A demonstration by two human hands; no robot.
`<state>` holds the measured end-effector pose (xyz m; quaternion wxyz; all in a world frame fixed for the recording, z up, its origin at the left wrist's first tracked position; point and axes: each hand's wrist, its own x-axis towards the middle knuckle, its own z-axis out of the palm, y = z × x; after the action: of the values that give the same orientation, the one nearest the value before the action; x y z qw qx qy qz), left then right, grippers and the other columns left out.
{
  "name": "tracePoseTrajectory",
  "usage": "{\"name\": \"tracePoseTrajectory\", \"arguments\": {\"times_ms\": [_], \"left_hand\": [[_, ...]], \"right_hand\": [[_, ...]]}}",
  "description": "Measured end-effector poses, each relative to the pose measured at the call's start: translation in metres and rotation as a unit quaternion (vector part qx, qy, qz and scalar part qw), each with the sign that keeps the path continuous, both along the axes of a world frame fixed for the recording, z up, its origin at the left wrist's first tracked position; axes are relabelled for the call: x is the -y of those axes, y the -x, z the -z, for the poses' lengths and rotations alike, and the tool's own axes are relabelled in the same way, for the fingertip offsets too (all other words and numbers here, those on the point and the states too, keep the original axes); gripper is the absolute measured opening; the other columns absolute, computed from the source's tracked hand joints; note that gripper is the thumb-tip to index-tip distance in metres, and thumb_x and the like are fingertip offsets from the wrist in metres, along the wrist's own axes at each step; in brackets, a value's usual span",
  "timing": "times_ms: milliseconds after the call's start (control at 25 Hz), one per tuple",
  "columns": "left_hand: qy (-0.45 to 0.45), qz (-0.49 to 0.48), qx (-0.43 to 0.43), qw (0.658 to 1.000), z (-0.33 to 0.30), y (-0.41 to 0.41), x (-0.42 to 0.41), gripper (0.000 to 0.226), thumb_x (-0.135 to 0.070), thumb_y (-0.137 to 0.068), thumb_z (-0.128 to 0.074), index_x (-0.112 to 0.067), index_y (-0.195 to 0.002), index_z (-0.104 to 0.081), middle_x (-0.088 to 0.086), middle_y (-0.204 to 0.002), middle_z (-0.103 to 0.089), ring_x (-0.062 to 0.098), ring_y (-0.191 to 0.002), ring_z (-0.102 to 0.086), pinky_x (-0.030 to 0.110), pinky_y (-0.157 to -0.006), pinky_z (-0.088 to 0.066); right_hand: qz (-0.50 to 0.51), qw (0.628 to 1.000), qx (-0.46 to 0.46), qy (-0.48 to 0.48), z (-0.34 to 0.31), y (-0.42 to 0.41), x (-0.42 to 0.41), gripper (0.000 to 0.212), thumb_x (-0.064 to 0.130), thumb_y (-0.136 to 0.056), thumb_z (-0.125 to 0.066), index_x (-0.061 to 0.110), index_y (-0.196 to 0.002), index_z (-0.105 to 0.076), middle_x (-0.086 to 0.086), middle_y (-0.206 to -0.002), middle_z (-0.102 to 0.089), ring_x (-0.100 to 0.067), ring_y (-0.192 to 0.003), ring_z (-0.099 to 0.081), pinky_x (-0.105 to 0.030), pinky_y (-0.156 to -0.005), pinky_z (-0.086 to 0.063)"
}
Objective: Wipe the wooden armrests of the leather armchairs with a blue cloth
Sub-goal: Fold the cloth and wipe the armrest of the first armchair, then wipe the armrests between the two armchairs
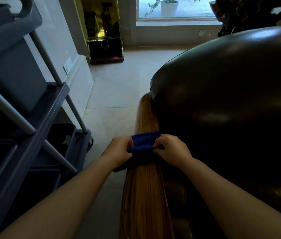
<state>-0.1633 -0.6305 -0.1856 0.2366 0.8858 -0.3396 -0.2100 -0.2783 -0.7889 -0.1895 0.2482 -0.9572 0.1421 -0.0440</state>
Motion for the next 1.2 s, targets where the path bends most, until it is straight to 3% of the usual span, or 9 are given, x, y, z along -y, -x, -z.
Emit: {"name": "tracePoseTrajectory", "arguments": {"times_ms": [200, 320, 440, 640, 800, 960, 1200], "left_hand": [[-0.04, 0.07, 0.001, 0.997, -0.06, 0.031, -0.02, 0.025, -0.006, -0.074, -0.063, -0.028, -0.075, -0.051, -0.01, -0.077, -0.051, 0.01, -0.074, -0.052, 0.012, -0.055, -0.036], [0.001, 0.063, 0.032, 0.998, -0.116, 0.055, -0.029, 0.015, -0.006, -0.074, -0.063, -0.02, -0.079, -0.06, -0.002, -0.082, -0.058, 0.012, -0.076, -0.056, 0.02, -0.064, -0.044], [0.043, 0.044, 0.072, 0.996, -0.188, 0.084, -0.034, 0.012, -0.006, -0.072, -0.064, -0.011, -0.083, -0.065, 0.007, -0.086, -0.065, 0.02, -0.08, -0.06, 0.032, -0.07, -0.05], [0.12, 0.067, 0.095, 0.986, -0.294, 0.148, -0.021, 0.011, -0.01, -0.075, -0.066, -0.018, -0.083, -0.065, -0.006, -0.081, -0.059, 0.008, -0.074, -0.057, 0.009, -0.061, -0.037], [0.139, 0.113, 0.103, 0.978, -0.361, 0.22, 0.004, 0.014, -0.011, -0.074, -0.066, -0.02, -0.085, -0.067, -0.008, -0.082, -0.059, 0.002, -0.073, -0.055, 0.011, -0.067, -0.042], [0.157, 0.163, 0.079, 0.971, -0.405, 0.305, 0.042, 0.016, -0.007, -0.073, -0.067, -0.014, -0.088, -0.069, 0.002, -0.089, -0.068, 0.012, -0.083, -0.063, 0.025, -0.079, -0.051], [0.173, 0.202, 0.104, 0.958, -0.419, 0.483, 0.111, 0.02, -0.007, -0.071, -0.068, -0.012, -0.09, -0.069, 0.005, -0.088, -0.069, 0.01, -0.077, -0.058, 0.015, -0.069, -0.041]], "right_hand": [[0.001, 0.996, -0.079, -0.052, -0.057, 0.042, -0.016, 0.009, 0.025, -0.083, -0.061, 0.025, -0.091, -0.062, 0.005, -0.101, -0.06, -0.01, -0.088, -0.056, -0.031, -0.078, -0.052], [0.03, 0.996, -0.065, -0.046, -0.113, 0.064, -0.023, 0.003, 0.027, -0.081, -0.064, 0.027, -0.083, -0.062, 0.007, -0.088, -0.062, -0.008, -0.078, -0.058, -0.028, -0.068, -0.052], [0.069, 0.997, -0.02, -0.04, -0.188, 0.095, -0.027, 0.013, 0.027, -0.076, -0.068, 0.03, -0.069, -0.058, 0.011, -0.073, -0.058, -0.004, -0.067, -0.055, -0.021, -0.055, -0.043], [0.129, 0.988, 0.064, -0.056, -0.292, 0.172, -0.024, 0.013, 0.016, -0.076, -0.068, 0.023, -0.068, -0.061, 0.009, -0.073, -0.059, -0.009, -0.071, -0.057, -0.022, -0.061, -0.047], [0.157, 0.982, 0.101, -0.03, -0.356, 0.259, -0.006, 0.009, 0.012, -0.074, -0.068, 0.018, -0.068, -0.064, 0.01, -0.067, -0.057, -0.005, -0.065, -0.054, -0.013, -0.056, -0.041], [0.176, 0.978, 0.116, 0.003, -0.398, 0.357, 0.021, 0.008, 0.009, -0.074, -0.068, 0.016, -0.071, -0.065, 0.007, -0.068, -0.057, -0.002, -0.062, -0.051, -0.006, -0.054, -0.035], [0.201, 0.971, 0.126, 0.038, -0.42, 0.542, 0.076, 0.006, 0.009, -0.075, -0.068, 0.014, -0.072, -0.066, 0.007, -0.067, -0.06, -0.005, -0.064, -0.054, -0.005, -0.053, -0.035]]}}
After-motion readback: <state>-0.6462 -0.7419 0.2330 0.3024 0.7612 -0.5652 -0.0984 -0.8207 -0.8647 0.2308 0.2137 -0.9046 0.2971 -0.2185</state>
